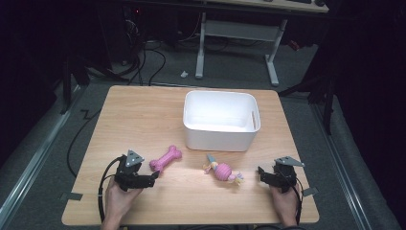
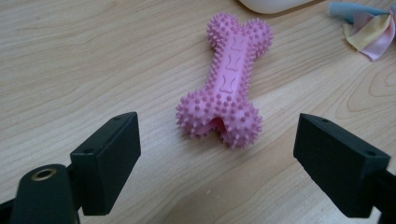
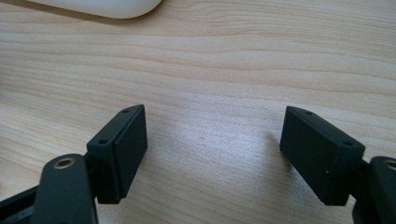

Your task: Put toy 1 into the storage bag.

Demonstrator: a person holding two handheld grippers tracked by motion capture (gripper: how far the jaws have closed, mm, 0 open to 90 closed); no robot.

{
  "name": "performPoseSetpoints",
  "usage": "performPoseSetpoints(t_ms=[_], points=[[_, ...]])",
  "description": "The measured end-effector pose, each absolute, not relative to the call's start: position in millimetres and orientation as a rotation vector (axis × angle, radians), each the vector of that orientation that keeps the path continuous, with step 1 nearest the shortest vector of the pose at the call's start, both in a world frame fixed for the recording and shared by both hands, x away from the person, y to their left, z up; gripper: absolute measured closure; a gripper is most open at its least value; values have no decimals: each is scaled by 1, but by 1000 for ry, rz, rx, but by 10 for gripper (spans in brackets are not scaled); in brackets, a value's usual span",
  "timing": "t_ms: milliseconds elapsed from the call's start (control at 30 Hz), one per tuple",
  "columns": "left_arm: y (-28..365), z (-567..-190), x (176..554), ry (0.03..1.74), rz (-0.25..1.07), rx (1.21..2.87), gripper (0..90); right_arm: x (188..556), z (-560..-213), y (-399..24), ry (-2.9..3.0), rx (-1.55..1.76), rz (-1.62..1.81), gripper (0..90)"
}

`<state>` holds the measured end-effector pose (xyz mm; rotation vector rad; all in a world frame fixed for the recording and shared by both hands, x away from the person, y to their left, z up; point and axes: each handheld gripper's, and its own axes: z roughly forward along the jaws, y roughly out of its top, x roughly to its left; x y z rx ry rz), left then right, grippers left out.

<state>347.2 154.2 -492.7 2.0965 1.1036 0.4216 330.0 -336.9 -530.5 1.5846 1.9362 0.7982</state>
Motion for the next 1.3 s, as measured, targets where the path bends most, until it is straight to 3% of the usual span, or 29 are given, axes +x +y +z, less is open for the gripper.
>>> performPoseSetpoints(t_ms=[600,767,1300], points=[[134,-486,372,1079,390,2128,161,330,-531,-337,1936,1584,799,233],[129,-486,379,1059,355,2126,253,330,-531,-337,1936,1585,801,233],[105,-495,401,1040,352,2263,315,330,-531,-337,1938,1581,802,234]])
